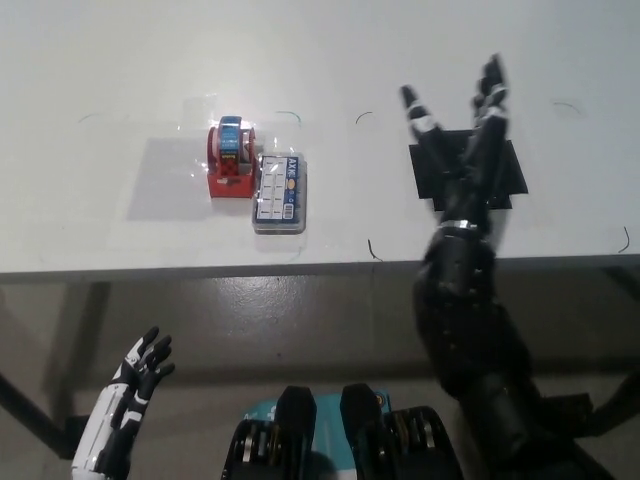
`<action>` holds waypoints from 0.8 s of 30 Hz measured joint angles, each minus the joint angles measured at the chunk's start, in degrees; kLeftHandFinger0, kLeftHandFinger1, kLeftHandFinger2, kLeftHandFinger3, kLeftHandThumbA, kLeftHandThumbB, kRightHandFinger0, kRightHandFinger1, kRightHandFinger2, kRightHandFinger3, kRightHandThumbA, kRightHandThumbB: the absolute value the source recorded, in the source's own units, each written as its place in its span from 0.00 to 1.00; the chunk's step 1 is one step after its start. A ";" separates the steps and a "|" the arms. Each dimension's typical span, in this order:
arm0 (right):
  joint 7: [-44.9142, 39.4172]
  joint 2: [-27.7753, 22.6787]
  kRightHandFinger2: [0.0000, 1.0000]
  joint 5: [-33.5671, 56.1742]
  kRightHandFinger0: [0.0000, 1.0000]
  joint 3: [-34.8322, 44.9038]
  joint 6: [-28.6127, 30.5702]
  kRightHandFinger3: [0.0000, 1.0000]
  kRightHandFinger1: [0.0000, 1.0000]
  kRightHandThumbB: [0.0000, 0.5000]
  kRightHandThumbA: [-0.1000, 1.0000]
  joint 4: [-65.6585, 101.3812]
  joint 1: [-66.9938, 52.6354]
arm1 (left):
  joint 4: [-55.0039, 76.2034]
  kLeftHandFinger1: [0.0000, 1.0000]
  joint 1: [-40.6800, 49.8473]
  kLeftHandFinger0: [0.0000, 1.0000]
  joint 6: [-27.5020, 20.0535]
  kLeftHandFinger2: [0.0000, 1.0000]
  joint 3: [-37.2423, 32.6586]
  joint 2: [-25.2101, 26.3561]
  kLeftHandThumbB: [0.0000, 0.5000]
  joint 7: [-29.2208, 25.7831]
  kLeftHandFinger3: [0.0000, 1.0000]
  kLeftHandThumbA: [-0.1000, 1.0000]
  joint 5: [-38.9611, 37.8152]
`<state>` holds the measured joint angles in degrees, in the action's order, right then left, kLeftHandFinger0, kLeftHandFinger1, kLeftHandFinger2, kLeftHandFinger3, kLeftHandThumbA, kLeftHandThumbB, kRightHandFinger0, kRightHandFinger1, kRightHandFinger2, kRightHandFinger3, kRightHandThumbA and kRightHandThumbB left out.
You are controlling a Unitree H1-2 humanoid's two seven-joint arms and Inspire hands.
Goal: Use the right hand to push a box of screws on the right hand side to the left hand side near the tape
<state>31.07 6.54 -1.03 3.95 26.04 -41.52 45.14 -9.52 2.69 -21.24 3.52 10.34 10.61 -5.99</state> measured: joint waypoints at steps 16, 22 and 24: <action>-5.58 -9.61 1.00 1.14 1.00 -2.95 -3.99 1.00 1.00 0.35 0.62 34.64 -23.31 | -0.26 1.00 -1.44 1.00 1.45 1.00 0.02 0.02 0.42 0.02 1.00 0.87 0.06; -9.40 -16.00 1.00 3.03 1.00 -6.38 -5.97 1.00 1.00 0.39 0.65 47.74 -34.71 | -0.26 1.00 -3.24 1.00 2.31 1.00 -0.14 0.44 0.41 0.29 1.00 0.87 0.07; -11.10 -18.02 1.00 3.90 1.00 -8.44 -6.55 1.00 1.00 0.39 0.66 52.04 -38.37 | -0.22 1.00 -3.91 1.00 2.61 1.00 -0.26 0.89 0.44 0.45 1.00 0.86 0.07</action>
<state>19.97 -11.48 2.87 -4.49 19.49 10.51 6.77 -9.74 -1.22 -18.64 3.26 11.23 11.06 -5.92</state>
